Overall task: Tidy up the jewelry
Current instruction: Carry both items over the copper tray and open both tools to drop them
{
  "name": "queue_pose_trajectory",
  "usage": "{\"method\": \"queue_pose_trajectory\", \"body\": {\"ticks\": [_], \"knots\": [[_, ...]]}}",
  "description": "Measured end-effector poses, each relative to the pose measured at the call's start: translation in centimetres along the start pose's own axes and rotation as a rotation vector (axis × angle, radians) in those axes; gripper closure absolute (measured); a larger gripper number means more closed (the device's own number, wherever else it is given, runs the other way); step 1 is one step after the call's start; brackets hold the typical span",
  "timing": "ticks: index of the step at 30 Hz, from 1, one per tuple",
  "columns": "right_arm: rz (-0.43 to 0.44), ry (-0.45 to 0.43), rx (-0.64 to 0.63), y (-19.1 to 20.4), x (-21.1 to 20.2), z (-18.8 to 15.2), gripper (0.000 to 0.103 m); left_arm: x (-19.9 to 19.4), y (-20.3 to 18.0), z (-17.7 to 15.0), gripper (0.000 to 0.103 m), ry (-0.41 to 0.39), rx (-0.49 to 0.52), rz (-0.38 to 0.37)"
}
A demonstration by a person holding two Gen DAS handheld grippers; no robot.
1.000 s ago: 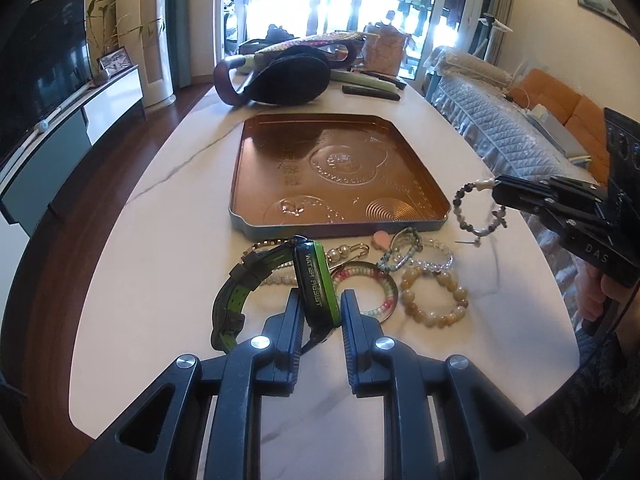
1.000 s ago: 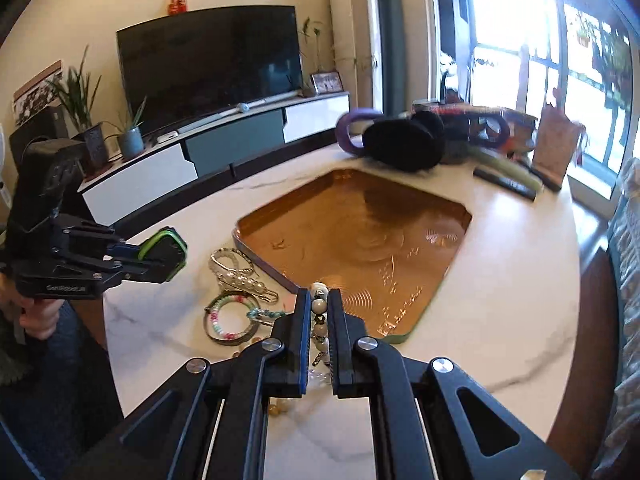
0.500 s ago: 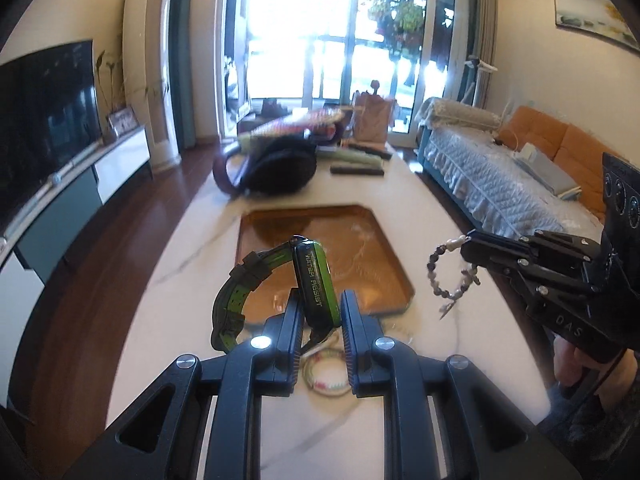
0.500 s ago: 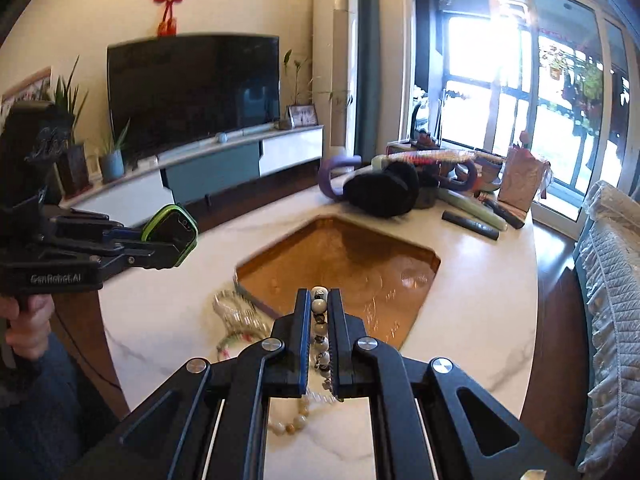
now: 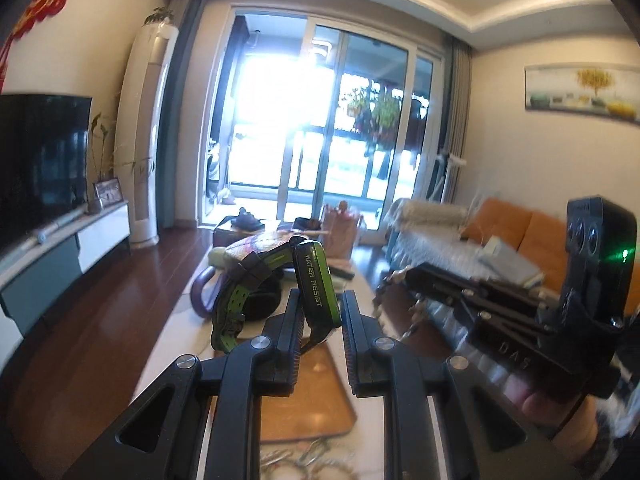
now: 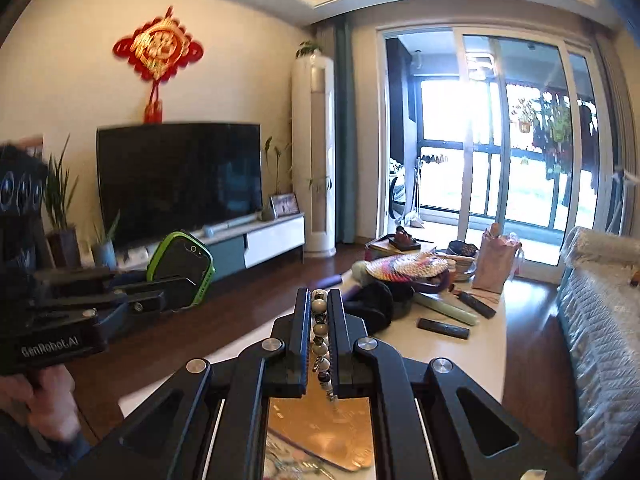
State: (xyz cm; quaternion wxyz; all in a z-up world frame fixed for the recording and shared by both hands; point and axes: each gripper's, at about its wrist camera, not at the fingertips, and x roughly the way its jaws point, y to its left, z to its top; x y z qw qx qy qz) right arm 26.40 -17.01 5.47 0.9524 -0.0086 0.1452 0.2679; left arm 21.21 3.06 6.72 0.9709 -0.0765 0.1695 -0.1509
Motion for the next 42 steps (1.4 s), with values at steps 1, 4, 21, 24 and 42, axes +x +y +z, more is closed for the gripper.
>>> {"method": "queue_pose_trajectory", "body": {"ticks": [1,4,21,24,42], "knots": [[0.012,0.002,0.018,-0.3,0.3,0.2,0.096,0.9,1.2,-0.1,0.084,-0.01,-0.057,-0.026],[0.029,0.008,0.037,-0.8,2.0,-0.9,0.096,4.3,5.0,-1.3,0.084,0.024,-0.191,-0.051],[0.045,0.3,0.075,-5.3,15.9,-10.3,0.096,21.7,11.3,-12.5,0.084,0.414,-0.279,0.005],[0.045,0.334,0.027,-5.2,17.9,-11.4,0.096,22.4,11.8,-13.0,0.084,0.422,-0.256,0.009],[0.096,0.533,0.21,-8.4,23.9,-20.2,0.096,26.5,11.4,-18.6,0.085,0.586,-0.117,0.087]]}}
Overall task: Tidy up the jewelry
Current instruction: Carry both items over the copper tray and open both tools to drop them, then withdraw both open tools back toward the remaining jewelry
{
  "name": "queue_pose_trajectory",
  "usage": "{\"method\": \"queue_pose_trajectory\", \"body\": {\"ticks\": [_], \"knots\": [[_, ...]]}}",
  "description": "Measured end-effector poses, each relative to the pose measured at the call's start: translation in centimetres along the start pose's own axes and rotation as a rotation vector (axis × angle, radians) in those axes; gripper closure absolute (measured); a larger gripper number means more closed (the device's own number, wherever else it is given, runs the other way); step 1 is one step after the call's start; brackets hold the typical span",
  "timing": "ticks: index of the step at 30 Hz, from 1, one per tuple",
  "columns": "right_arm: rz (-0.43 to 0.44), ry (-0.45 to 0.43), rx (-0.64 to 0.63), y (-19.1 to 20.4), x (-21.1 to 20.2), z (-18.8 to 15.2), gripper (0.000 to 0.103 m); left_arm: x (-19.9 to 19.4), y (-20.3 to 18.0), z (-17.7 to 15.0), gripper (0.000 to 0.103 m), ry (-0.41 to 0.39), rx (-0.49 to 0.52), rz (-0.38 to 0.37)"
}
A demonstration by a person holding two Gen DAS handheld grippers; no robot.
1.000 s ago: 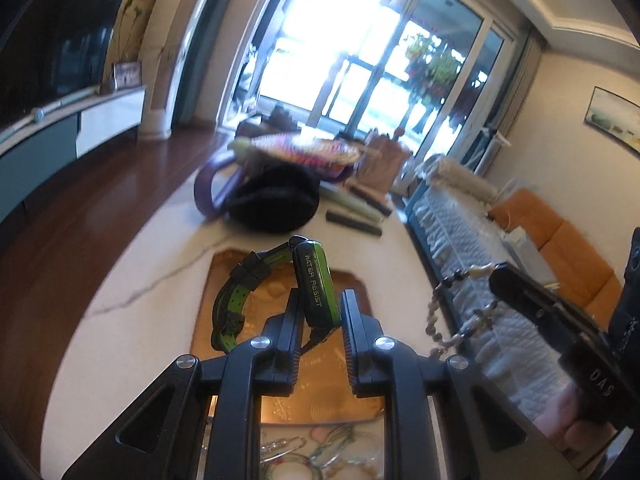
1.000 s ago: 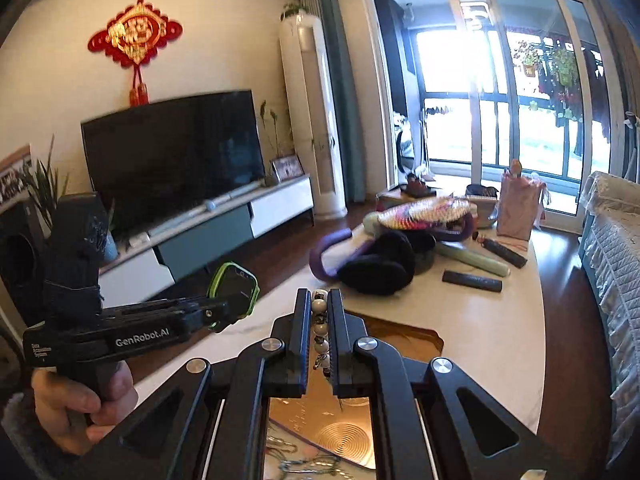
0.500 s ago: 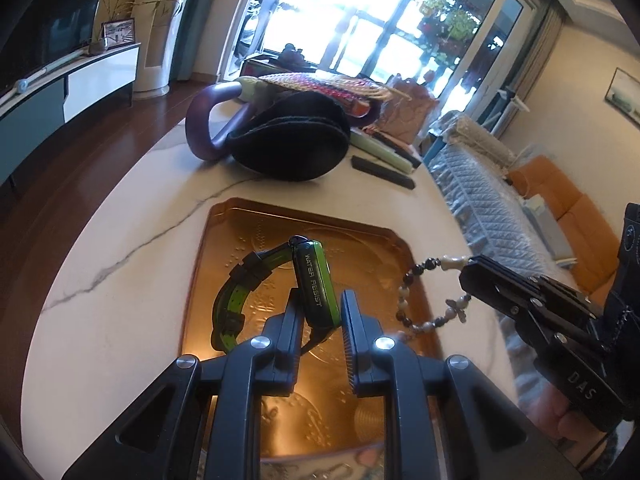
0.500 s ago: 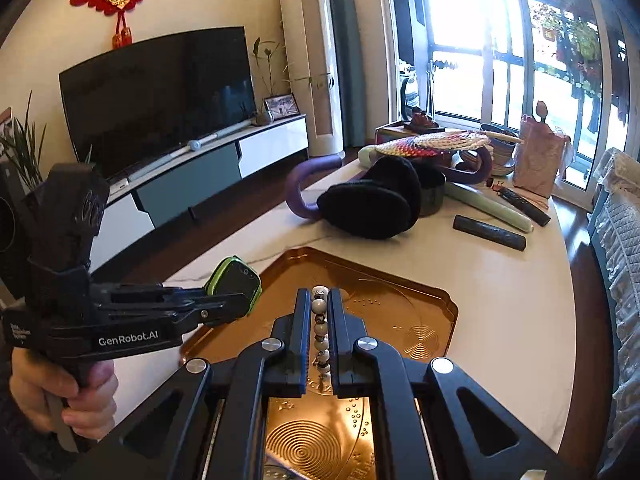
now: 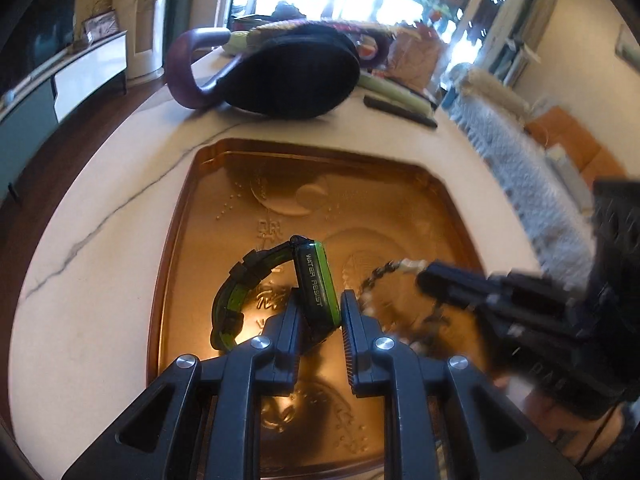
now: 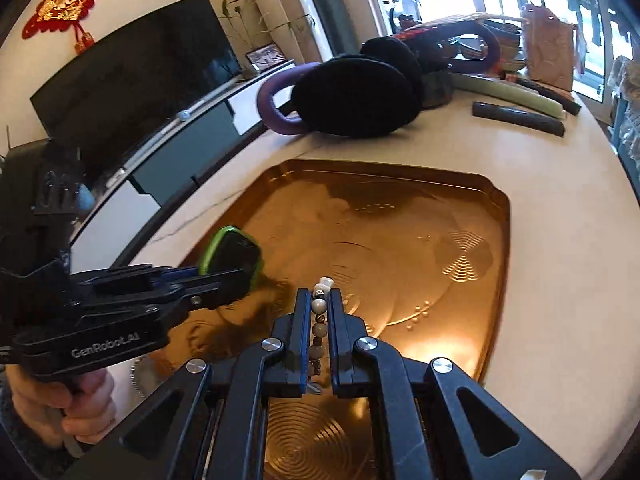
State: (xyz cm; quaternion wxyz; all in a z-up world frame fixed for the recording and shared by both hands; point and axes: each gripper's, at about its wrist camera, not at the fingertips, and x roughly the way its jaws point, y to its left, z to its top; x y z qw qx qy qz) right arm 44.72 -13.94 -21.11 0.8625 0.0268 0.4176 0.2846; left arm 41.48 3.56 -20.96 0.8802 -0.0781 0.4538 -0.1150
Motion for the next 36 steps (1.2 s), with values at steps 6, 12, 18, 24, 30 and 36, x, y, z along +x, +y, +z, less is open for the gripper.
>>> {"method": "queue_pose_trajectory", "body": {"ticks": [6,12,18,24,30,36], "knots": [[-0.023,-0.004,0.151,-2.7,-0.8,-0.9,0.057,-0.5,0.2,0.1,0.071,0.018,-0.046,-0.016],[-0.125,-0.003,0.203,-4.9,-1.7,-2.0,0.084,-2.2,-1.5,0.0,0.051,-0.003,-0.017,-0.015],[-0.215,-0.004,0.24,-6.4,-3.3,-3.1,0.086,-4.7,-3.7,-1.0,0.05,-0.004,0.08,-0.018],[-0.262,-0.001,0.233,-6.0,-3.8,-4.3,0.084,-8.2,-4.1,-2.3,0.048,-0.031,0.118,0.043],[-0.372,-0.026,0.228,-4.0,-5.1,-6.5,0.083,-6.1,-2.1,-3.9,0.042,0.032,0.145,0.137],[-0.346,-0.027,0.264,-4.0,-6.1,-7.5,0.083,-2.9,2.2,-3.0,0.042,0.058,0.065,0.226]]}}
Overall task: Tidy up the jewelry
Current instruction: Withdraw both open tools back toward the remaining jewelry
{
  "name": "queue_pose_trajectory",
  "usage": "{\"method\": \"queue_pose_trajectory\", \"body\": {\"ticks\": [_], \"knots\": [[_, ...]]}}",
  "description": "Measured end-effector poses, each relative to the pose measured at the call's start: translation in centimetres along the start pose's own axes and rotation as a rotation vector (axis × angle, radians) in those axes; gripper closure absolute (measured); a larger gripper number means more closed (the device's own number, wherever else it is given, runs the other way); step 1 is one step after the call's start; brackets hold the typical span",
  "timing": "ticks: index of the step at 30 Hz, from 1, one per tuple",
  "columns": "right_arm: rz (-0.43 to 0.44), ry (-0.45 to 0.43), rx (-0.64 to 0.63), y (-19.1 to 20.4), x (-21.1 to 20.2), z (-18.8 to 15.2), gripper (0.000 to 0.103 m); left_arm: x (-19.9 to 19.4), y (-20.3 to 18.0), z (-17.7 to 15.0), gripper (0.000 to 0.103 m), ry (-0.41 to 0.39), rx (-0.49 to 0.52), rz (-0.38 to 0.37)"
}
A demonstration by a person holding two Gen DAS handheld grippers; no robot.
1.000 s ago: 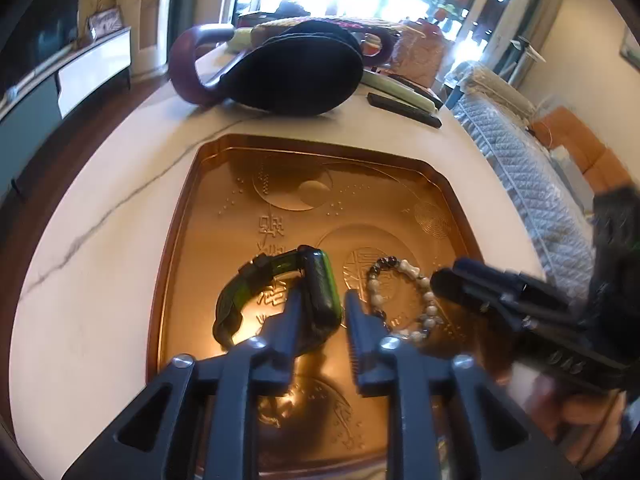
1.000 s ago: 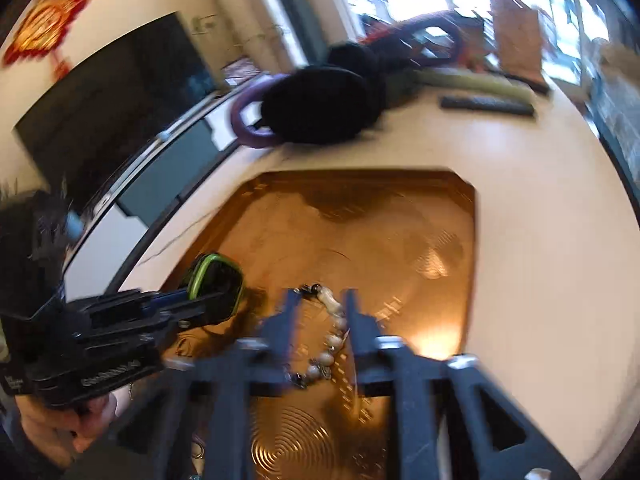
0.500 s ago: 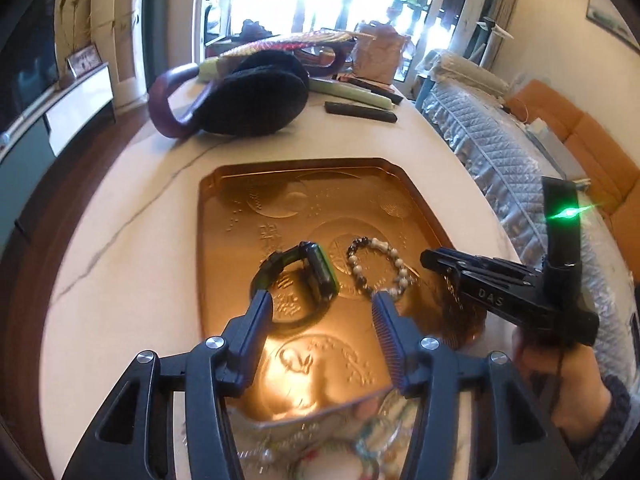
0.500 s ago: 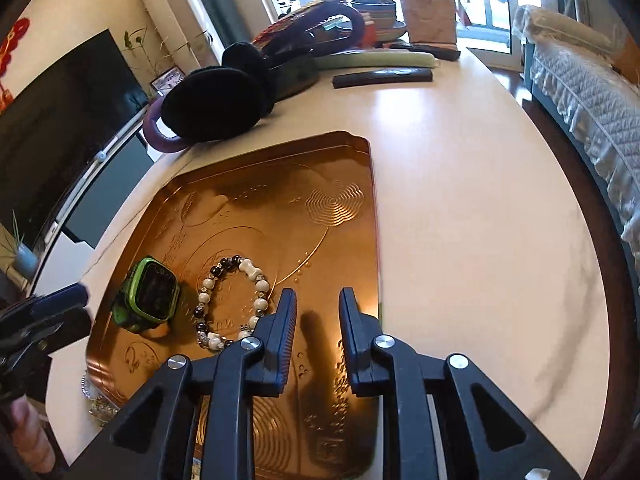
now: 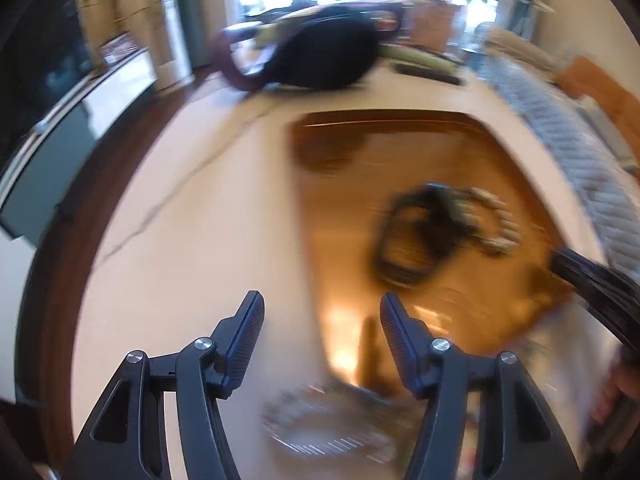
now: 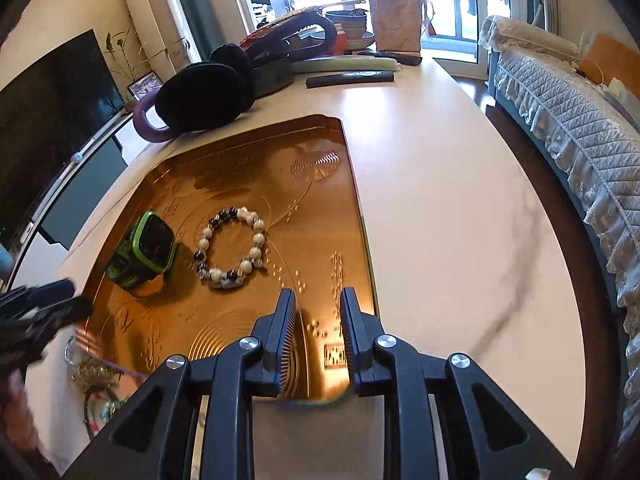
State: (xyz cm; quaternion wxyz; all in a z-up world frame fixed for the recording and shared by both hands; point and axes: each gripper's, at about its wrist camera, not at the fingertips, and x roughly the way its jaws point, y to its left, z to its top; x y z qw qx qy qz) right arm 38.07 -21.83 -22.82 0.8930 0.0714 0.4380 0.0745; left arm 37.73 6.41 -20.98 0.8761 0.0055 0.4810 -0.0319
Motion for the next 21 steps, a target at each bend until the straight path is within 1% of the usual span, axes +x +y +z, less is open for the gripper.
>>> {"method": "queue_pose_trajectory", "body": {"ticks": [1,2,3,4,6,8,9,10,11,13,14,15,16,18,20,21], "knots": [[-0.009,0.0,-0.01,0.0,-0.2,-0.2,0.083,0.7,1.0,0.2,0.04,0.006,-0.037,0.012],[-0.052,-0.009,-0.038,0.2,-0.4,-0.6,0.083,1.2,1.8,0.4,0.04,0.015,-0.072,-0.035],[-0.062,-0.018,-0.054,0.4,-0.4,-0.8,0.084,1.6,2.4,0.6,0.041,0.014,-0.102,-0.078],[-0.067,-0.02,-0.06,0.5,-0.6,-1.0,0.084,1.6,2.4,0.8,0.042,-0.006,-0.099,-0.083],[-0.065,-0.02,-0.063,0.7,-1.1,-1.6,0.083,1.3,1.5,1.0,0.043,-0.021,-0.06,-0.045],[-0.054,-0.021,-0.061,1.0,-1.5,-2.1,0.078,1.1,0.2,1.0,0.043,-0.039,0.011,-0.04],[-0.043,-0.016,-0.064,1.2,-1.6,-2.3,0.071,1.3,-0.3,1.0,0.043,-0.047,0.049,0.027],[-0.033,-0.009,-0.069,1.4,-1.7,-2.4,0.067,1.7,-0.4,1.0,0.043,-0.051,0.066,0.077],[-0.022,-0.005,-0.068,1.5,-1.8,-2.5,0.066,2.0,-0.3,1.0,0.043,-0.048,0.063,0.076],[-0.008,-0.008,-0.056,1.3,-2.2,-2.3,0.065,2.4,0.6,1.1,0.044,-0.025,-0.01,0.015],[-0.003,-0.008,-0.041,1.1,-2.4,-2.0,0.064,2.0,0.9,1.1,0.045,-0.026,-0.056,-0.014],[0.003,-0.006,-0.029,0.9,-2.7,-1.7,0.06,1.0,1.0,1.3,0.045,-0.038,-0.079,-0.039],[0.018,-0.003,-0.017,0.7,-3.0,-1.4,0.057,-0.3,0.4,1.4,0.045,-0.049,-0.071,-0.063],[0.068,0.005,0.007,0.2,-4.3,-0.8,0.055,-3.2,-0.9,1.8,0.045,-0.075,-0.015,-0.073],[0.126,-0.003,-0.018,0.4,-6.2,-0.5,0.051,-6.2,-2.3,2.3,0.045,-0.105,0.047,-0.043],[0.149,-0.009,-0.045,0.6,-7.3,-0.5,0.044,-8.1,-2.7,2.2,0.045,-0.123,0.078,-0.031]]}}
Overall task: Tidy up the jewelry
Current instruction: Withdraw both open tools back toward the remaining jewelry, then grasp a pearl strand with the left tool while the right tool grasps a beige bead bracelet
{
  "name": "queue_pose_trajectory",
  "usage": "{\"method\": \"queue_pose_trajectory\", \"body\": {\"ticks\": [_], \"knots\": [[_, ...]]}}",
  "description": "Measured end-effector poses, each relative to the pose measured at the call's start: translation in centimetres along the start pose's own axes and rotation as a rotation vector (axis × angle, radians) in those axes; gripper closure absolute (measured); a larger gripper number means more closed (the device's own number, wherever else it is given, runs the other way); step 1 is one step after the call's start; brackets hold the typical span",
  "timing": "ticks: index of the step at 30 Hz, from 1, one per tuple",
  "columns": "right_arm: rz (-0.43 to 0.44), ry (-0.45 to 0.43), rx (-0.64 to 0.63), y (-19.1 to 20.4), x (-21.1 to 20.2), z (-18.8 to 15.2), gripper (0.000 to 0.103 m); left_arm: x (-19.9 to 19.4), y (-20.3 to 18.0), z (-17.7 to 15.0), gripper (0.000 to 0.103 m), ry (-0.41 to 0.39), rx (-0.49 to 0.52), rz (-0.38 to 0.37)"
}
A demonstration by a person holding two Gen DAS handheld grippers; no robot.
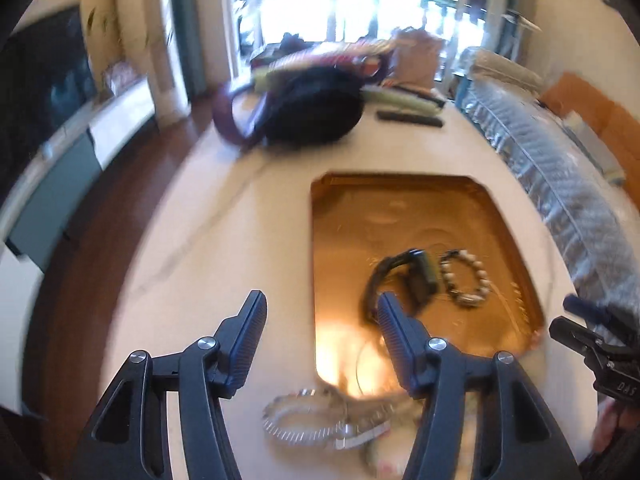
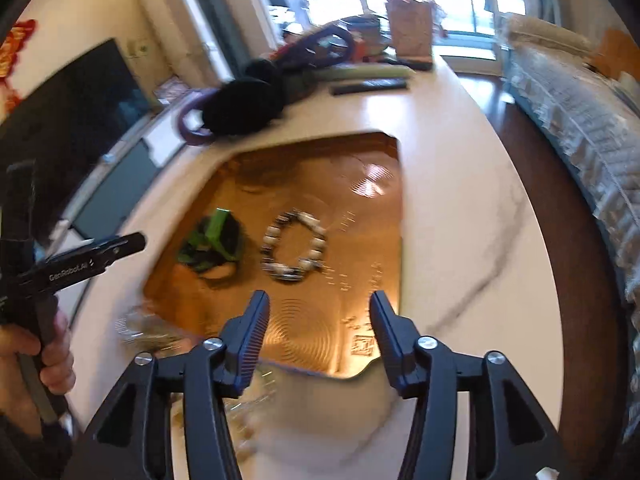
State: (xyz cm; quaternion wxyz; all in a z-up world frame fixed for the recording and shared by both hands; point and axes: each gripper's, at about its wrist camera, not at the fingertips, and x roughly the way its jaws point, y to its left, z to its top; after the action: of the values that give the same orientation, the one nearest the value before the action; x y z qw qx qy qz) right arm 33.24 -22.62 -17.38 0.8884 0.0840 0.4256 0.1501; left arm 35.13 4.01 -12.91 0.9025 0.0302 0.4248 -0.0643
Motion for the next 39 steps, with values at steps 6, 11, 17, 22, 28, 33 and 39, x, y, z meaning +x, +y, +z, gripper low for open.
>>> {"method": "queue_pose_trajectory", "body": {"ticks": [6,11,17,22,28,33,39], "knots": [[0.078,-0.051,-0.16,1.9,-4.6,-1.4,0.025,-6.3,-0.2,-3.8,0.045,-0.075,0.144,0.084],[0.173,-0.013,-0.289,3.4,-3.9,-2.9,0.025,-4.7,0.4,-8.2,0.045,0.004,0.163,0.06],[0.233,0.083,-0.345,3.0,-1.7,-3.4,0.025,-1.8,0.3,-11.2,0.059,0.023,0.238,0.04],[0.215,0.168,-0.393,3.4,1.2,-4.4,0.055,1.3,0.3,-12.0,0.081,0.088,0.272,-0.049],[0.279,0.186,-0.476,5.2,2.3,-4.7,0.064,1.9,-0.8,-11.9,0.081,0.068,0.321,-0.151],[0.282,0.22,-0.499,5.2,3.1,-5.0,0.064,2.4,-1.0,-11.3,0.082,0.075,0.315,-0.202],[0.289,0.249,-0.504,5.5,4.4,-5.1,0.065,3.7,-0.9,-10.0,0.081,0.097,0.283,-0.231]]}}
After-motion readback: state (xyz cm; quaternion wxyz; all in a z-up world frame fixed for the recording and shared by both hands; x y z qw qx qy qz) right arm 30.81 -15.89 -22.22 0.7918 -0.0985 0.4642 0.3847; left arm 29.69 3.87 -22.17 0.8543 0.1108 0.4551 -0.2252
